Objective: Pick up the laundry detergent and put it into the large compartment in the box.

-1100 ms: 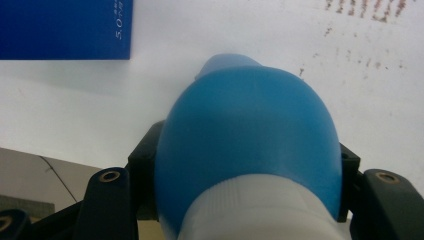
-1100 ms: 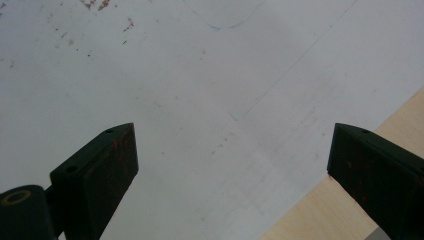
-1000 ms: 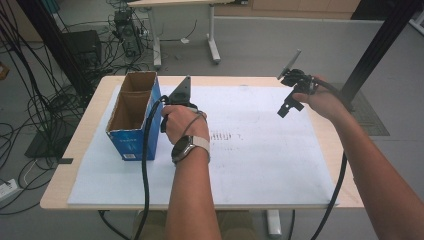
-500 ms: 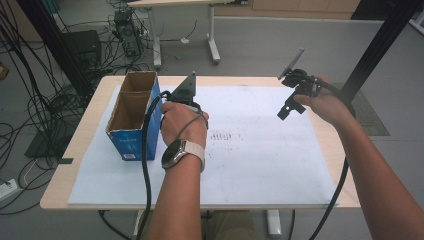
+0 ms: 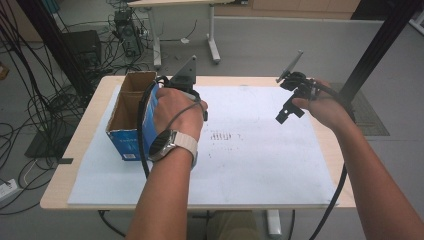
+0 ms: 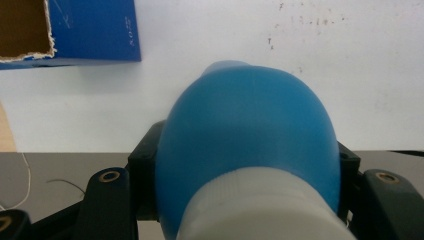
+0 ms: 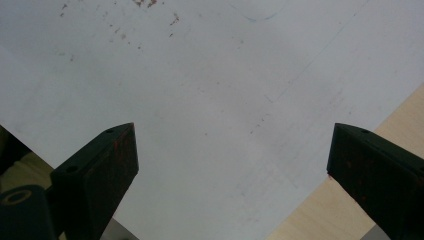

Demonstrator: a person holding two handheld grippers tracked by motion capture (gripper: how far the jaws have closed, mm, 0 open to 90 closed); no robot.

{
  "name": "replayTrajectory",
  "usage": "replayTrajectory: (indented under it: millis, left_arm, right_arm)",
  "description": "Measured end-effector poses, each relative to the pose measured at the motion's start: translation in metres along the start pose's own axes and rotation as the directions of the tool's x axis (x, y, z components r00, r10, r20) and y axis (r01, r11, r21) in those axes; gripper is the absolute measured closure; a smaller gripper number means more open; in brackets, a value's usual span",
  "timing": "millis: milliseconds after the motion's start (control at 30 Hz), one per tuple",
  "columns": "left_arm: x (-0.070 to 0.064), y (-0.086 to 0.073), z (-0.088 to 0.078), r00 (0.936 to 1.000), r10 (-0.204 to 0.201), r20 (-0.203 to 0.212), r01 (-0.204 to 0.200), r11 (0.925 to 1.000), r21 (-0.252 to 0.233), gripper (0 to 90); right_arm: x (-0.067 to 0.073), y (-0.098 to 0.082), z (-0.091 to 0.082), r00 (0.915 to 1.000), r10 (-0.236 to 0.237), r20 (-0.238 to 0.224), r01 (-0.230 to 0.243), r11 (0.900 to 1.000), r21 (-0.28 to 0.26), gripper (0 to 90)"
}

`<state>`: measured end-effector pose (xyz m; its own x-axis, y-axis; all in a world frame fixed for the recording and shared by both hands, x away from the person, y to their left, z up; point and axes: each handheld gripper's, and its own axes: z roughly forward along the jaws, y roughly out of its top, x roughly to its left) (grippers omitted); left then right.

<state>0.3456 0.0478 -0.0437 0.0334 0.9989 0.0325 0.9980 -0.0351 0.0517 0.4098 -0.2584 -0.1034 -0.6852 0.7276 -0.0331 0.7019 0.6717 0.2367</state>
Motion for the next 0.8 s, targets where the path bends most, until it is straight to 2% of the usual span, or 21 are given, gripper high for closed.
replayTrajectory:
  millis: [300, 467, 500, 567, 667, 800]
  left_arm:
    - [0.011, -0.004, -0.016, 0.9993, 0.032, 0.021, -0.032, 0.9992, -0.026, 38.2]
    - [0.015, -0.005, -0.030, 0.9987, 0.050, 0.011, -0.049, 0.9980, -0.039, 38.2]
    - [0.019, -0.005, -0.037, 0.9984, 0.055, 0.013, -0.054, 0.9975, -0.045, 38.1]
    - [0.020, -0.005, -0.040, 0.9983, 0.056, 0.013, -0.055, 0.9972, -0.050, 38.1]
    - [0.025, -0.006, -0.054, 0.9974, 0.072, 0.005, -0.071, 0.9955, -0.062, 38.1]
    - [0.029, -0.007, -0.064, 0.9973, 0.073, 0.003, -0.073, 0.9944, -0.076, 38.1]
  right_arm:
    - [0.008, 0.001, -0.007, 0.9999, 0.012, -0.006, -0.012, 1.000, -0.004, 6.1]
    - [0.012, 0.004, -0.007, 0.9997, 0.022, -0.009, -0.022, 1.000, 0.001, 6.1]
    - [0.012, 0.004, -0.007, 0.9998, 0.019, -0.007, -0.019, 1.000, 0.003, 6.2]
    - [0.012, 0.004, -0.007, 0.9996, 0.028, -0.006, -0.028, 1.000, 0.004, 6.2]
    - [0.012, 0.006, -0.008, 0.9995, 0.032, -0.005, -0.032, 0.999, 0.007, 6.2]
    - [0.012, 0.009, -0.007, 0.9994, 0.036, -0.004, -0.036, 0.999, 0.010, 6.1]
